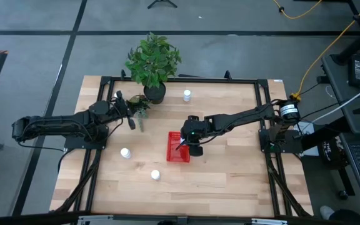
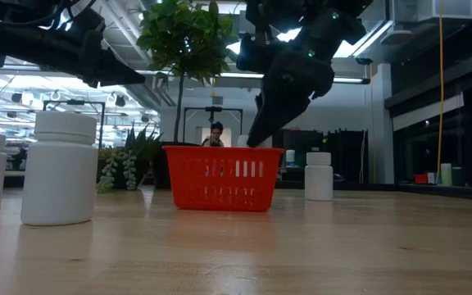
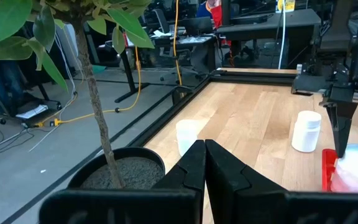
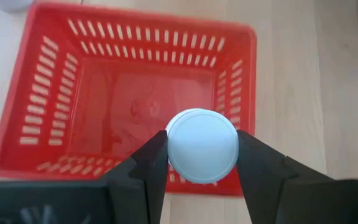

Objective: Pick and place pill bottles into a basket
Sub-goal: Put the white medicine bottle into the red bin

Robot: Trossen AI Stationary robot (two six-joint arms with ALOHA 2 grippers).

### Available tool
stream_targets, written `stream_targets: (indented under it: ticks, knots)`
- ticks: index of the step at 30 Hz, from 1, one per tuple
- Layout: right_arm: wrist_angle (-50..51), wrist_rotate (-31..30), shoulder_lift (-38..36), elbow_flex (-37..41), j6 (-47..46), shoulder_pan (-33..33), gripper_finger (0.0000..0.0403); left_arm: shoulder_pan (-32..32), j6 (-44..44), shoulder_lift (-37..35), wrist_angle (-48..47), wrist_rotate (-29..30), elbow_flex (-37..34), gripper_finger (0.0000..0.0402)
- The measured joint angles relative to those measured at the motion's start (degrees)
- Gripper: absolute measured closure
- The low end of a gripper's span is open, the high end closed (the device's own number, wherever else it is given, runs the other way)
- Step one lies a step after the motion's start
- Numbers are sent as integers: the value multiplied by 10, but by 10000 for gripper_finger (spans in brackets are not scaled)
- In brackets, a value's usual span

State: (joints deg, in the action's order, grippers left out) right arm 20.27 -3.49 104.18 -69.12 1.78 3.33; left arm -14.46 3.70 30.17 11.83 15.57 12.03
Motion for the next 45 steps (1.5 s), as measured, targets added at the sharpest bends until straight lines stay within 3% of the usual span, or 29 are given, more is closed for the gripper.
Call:
stream_targets:
  ticks: [18,33,45]
  knots:
    - [5,-20,13,0,1,0,244,0,0,0,0,0,0,398]
    - [10,-20,12,0,-15,-1,192,0,-1,0,0,0,0,398]
    - [22,-19,3,-22,-12,-1,181,0,-1,0,0,0,0,398]
